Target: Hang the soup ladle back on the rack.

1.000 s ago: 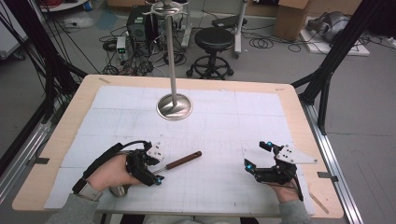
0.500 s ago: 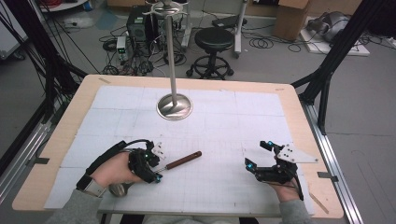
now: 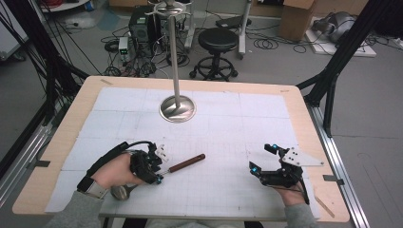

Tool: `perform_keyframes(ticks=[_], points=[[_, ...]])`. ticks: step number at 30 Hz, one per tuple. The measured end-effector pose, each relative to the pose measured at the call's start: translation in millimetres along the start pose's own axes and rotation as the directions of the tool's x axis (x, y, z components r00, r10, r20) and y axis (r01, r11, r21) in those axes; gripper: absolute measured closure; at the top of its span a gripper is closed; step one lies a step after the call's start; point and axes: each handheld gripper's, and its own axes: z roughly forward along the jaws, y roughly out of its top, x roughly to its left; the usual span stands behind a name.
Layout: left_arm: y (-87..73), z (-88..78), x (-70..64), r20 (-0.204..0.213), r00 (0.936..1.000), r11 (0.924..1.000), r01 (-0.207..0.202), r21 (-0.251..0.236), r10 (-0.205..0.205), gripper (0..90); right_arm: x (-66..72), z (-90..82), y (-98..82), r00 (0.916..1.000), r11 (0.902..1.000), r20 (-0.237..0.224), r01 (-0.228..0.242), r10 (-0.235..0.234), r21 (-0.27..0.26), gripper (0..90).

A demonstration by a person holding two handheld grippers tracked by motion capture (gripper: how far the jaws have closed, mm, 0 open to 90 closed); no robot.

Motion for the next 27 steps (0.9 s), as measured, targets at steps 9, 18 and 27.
perform_keyframes(ticks=[9, 18, 27], points=[[1.0, -0.1, 2.9, 0.005, 0.9997, 0.9997, 0.023, 0.007, -0.023, 75.5, -0.5, -3.3, -0.4, 0.9999, 1.0, 0.009, -0.005, 0.005, -0.002, 9.2], [-1.9, -0.6, 4.9, 0.004, 0.9994, 0.9993, 0.035, -0.013, -0.035, 83.6, -0.7, -2.7, -0.3, 1.0, 1.0, 0.002, -0.008, 0.008, -0.002, 9.2], [-9.1, -11.3, 6.1, 0.013, 0.9975, 0.9951, 0.07, -0.069, -0.069, 83.8, -2.1, -5.0, -0.2, 0.9999, 0.9999, 0.008, -0.01, 0.01, -0.006, 9.2]])
